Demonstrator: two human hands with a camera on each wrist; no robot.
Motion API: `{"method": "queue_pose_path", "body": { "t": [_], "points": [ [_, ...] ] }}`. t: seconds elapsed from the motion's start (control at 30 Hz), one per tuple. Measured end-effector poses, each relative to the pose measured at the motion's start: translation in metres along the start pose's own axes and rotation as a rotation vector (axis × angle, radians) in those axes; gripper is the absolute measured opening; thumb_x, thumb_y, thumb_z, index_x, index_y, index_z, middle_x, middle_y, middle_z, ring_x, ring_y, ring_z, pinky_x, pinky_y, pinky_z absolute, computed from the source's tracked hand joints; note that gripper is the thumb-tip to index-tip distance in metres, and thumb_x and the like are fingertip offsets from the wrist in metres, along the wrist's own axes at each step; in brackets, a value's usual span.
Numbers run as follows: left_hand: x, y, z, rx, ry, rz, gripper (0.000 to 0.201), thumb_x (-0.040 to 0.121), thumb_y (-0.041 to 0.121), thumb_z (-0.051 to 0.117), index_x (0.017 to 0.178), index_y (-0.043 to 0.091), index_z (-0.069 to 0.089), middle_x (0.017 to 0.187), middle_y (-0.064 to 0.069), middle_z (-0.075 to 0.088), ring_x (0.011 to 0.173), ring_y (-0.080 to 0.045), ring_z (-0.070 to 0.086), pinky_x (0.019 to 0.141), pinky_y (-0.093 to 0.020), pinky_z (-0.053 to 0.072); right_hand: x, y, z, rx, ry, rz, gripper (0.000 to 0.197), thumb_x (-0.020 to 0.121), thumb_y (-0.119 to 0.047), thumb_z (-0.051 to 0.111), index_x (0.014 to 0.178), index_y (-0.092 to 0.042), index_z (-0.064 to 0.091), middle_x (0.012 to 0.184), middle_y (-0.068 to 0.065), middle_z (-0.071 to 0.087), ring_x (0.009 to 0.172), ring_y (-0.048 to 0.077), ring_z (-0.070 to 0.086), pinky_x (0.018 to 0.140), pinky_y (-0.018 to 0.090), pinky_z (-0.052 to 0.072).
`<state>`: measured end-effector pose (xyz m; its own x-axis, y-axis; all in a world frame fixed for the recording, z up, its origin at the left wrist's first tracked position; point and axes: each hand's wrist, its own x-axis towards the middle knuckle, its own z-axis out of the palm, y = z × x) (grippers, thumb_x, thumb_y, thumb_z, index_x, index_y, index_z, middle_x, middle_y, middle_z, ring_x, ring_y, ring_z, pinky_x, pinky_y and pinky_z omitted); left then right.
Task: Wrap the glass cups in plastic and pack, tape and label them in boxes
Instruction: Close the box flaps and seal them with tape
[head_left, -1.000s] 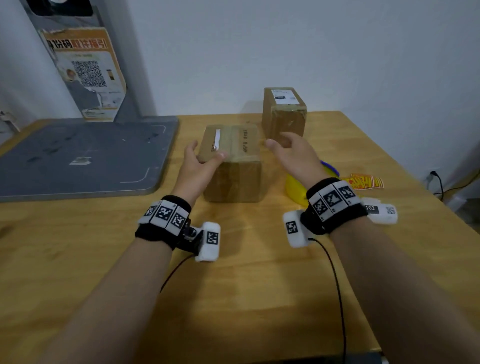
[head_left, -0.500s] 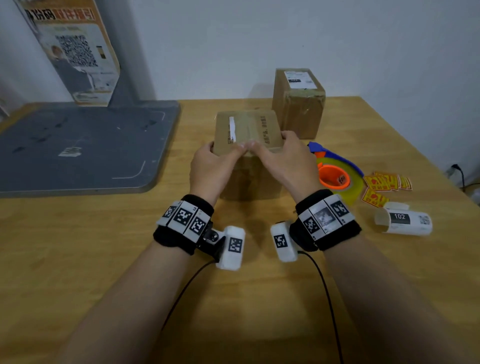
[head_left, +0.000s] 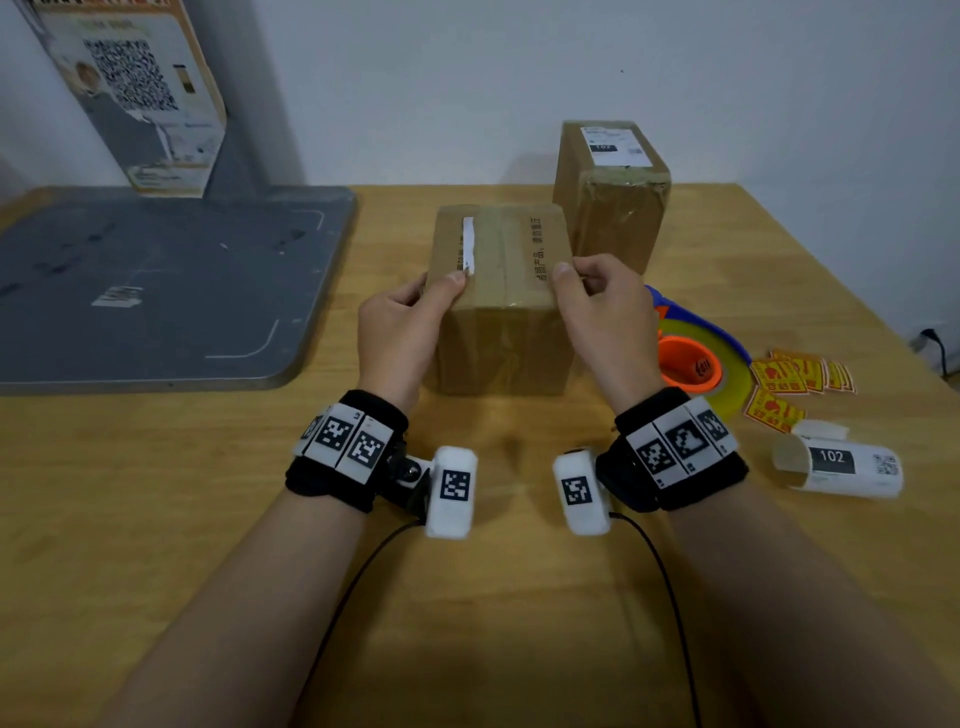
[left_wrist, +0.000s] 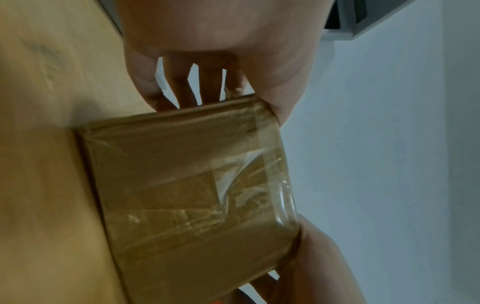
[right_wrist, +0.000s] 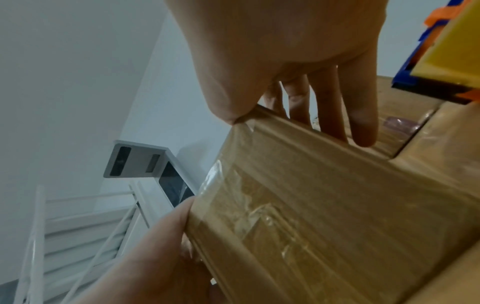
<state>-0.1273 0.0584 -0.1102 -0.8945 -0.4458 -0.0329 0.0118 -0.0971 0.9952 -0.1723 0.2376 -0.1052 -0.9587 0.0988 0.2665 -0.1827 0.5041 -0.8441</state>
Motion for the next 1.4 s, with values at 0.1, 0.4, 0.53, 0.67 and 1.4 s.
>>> {"method": "queue_pose_path", "body": {
  "t": [0.1, 0.4, 0.53, 0.67, 1.4],
  "points": [
    [-0.002, -0.002, -0.001, -0.042, -0.004, -0.026, 0.025, 0.092, 0.034, 0.074, 0.109, 0.017, 0.080, 0.092, 0.005, 0.080, 0.085, -0.006, 0.075, 0.066, -0.018, 0.055, 0.001, 0.002, 0.002, 0.115, -0.014, 0.026, 0.029, 0.099, -0.048, 0.056, 0.111, -0.024, 0.067, 0.100, -0.010, 0.069, 0.095, 0.011, 0.065, 0.089, 0.046, 0.057],
    [0.011, -0.018, 0.004, -0.130, -0.124, -0.126, 0.084, 0.069, 0.087, 0.061, 0.135, 0.036, 0.052, 0.131, 0.007, 0.068, 0.122, -0.016, 0.065, 0.107, -0.049, 0.048, 0.007, 0.015, 0.014, 0.541, -0.046, 0.230, 0.026, 0.106, -0.033, 0.052, 0.083, -0.021, 0.051, 0.094, 0.009, 0.060, 0.086, 0.021, 0.058, 0.077, 0.042, 0.046],
    [0.022, -0.027, 0.000, -0.200, -0.194, -0.197, 0.112, 0.059, 0.098, 0.060, 0.150, 0.034, 0.045, 0.140, 0.001, 0.065, 0.128, -0.022, 0.062, 0.110, -0.053, 0.046, 0.009, 0.022, 0.018, 0.535, -0.070, 0.224, 0.022, 0.109, -0.032, 0.048, 0.092, -0.020, 0.055, 0.104, 0.009, 0.069, 0.099, 0.023, 0.067, 0.088, 0.044, 0.053],
    [0.023, -0.029, 0.004, -0.272, -0.117, -0.214, 0.085, 0.079, 0.083, 0.058, 0.142, 0.026, 0.056, 0.129, -0.003, 0.072, 0.120, -0.023, 0.068, 0.106, -0.051, 0.050, 0.014, 0.026, 0.018, 0.535, -0.118, 0.236, 0.015, 0.108, -0.032, 0.052, 0.110, -0.019, 0.058, 0.118, 0.007, 0.070, 0.111, 0.021, 0.068, 0.099, 0.051, 0.056],
    [0.014, 0.000, -0.011, 0.400, -0.323, 0.524, 0.037, 0.078, 0.036, 0.085, 0.114, 0.036, 0.075, 0.140, 0.014, 0.058, 0.133, -0.003, 0.050, 0.111, -0.031, 0.047, 0.008, -0.003, -0.008, 0.076, -0.393, -0.245, 0.027, 0.081, -0.049, 0.083, 0.105, -0.053, 0.073, 0.147, -0.008, 0.044, 0.140, 0.010, 0.037, 0.121, 0.040, 0.035]
  ]
}}
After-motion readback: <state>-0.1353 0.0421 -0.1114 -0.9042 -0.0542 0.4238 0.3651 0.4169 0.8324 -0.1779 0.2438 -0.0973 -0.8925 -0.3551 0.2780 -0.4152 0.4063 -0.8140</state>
